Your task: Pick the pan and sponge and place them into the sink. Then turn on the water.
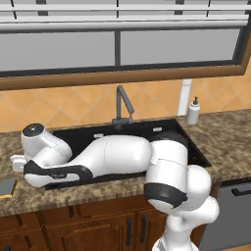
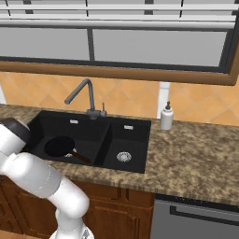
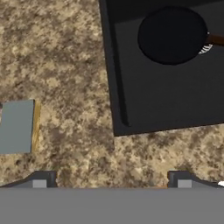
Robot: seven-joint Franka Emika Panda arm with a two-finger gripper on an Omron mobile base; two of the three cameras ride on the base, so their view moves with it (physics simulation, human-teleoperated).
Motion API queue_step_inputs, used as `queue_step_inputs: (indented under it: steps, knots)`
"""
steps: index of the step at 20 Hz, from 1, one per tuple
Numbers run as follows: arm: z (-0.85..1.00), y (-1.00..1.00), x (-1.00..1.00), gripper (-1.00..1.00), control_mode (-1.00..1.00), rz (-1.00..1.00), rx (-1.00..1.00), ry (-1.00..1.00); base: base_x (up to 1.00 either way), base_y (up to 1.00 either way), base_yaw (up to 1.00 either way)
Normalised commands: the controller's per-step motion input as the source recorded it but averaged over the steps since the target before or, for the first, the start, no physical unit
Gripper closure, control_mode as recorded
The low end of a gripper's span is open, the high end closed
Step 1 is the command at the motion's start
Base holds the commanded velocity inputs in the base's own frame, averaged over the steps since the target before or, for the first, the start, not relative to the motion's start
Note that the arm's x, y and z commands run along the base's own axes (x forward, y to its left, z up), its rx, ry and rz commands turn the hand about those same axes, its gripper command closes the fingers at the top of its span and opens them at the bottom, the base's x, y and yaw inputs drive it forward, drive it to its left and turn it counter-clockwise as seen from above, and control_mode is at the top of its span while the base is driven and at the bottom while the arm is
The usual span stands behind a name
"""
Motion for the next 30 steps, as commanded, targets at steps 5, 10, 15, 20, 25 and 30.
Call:
queue_step_inputs:
  steps: [5, 10, 15, 20, 25, 30]
  knots:
    - [-0.08, 0.67, 0.02, -1.0, -1.0, 0.0, -0.03, 0.0, 0.0, 0.0, 0.0]
    - [0.0, 0.51, 0.14, -1.0, -1.0, 0.0, -0.02, 0.0, 0.0, 0.0, 0.0]
    - [-0.11, 0.44, 0.12, -1.0, -1.0, 0.0, -0.02, 0.0, 0.0, 0.0, 0.0]
    - [-0.27, 0.29, 0.08, -1.0, -1.0, 0.0, 0.0, 0.0, 0.0, 0.0, 0.0]
    - [-0.19, 0.24, 0.16, -1.0, -1.0, 0.0, 0.0, 0.0, 0.0, 0.0, 0.0]
    - [-0.26, 0.07, 0.04, -1.0, -1.0, -0.01, 0.0, 0.0, 0.0, 0.0, 0.0]
